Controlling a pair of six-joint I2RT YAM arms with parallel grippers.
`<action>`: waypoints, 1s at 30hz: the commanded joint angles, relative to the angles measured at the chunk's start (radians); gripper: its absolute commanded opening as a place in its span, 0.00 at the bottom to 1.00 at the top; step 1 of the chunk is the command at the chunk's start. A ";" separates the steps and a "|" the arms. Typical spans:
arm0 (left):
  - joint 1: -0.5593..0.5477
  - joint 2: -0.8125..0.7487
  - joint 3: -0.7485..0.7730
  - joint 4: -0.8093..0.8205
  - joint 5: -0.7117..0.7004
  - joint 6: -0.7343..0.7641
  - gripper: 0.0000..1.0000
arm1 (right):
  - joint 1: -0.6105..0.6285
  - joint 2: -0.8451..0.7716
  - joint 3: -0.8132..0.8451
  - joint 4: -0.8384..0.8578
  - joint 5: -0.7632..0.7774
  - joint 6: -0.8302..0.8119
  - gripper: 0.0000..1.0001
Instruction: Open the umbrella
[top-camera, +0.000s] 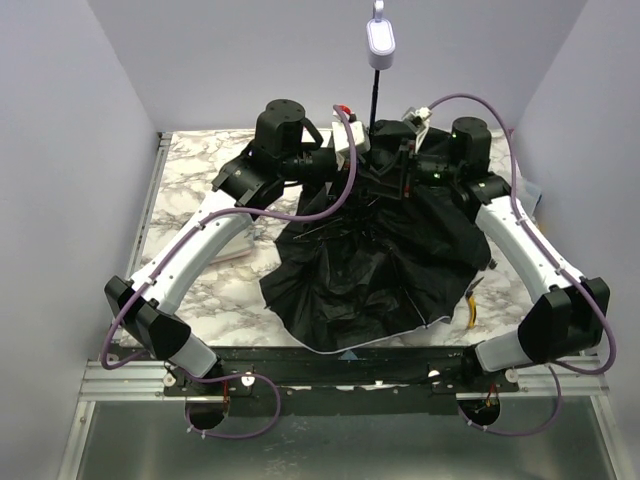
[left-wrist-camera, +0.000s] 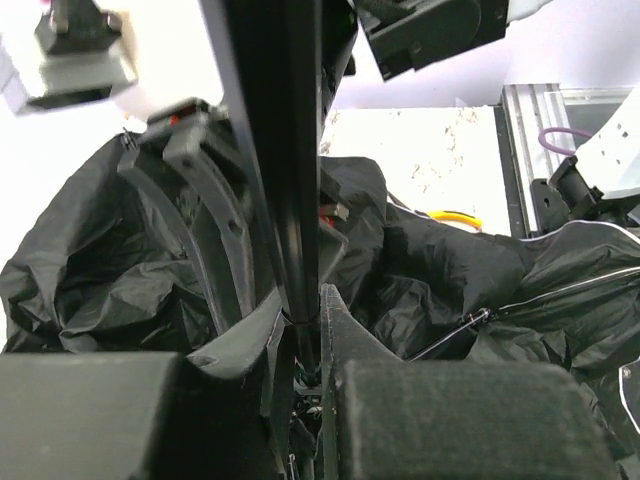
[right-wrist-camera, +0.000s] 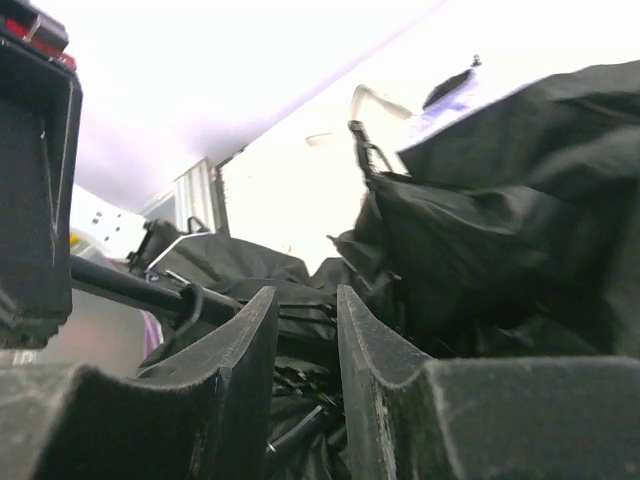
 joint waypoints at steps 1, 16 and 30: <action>-0.003 0.012 0.068 0.030 0.083 0.020 0.00 | 0.071 0.039 0.019 0.017 -0.058 0.017 0.33; -0.011 -0.004 0.100 -0.088 0.026 0.192 0.00 | 0.035 0.355 0.217 -0.099 0.117 -0.182 0.50; 0.011 0.004 0.115 -0.063 -0.211 0.504 0.00 | -0.043 0.084 0.349 -0.146 0.090 0.023 0.88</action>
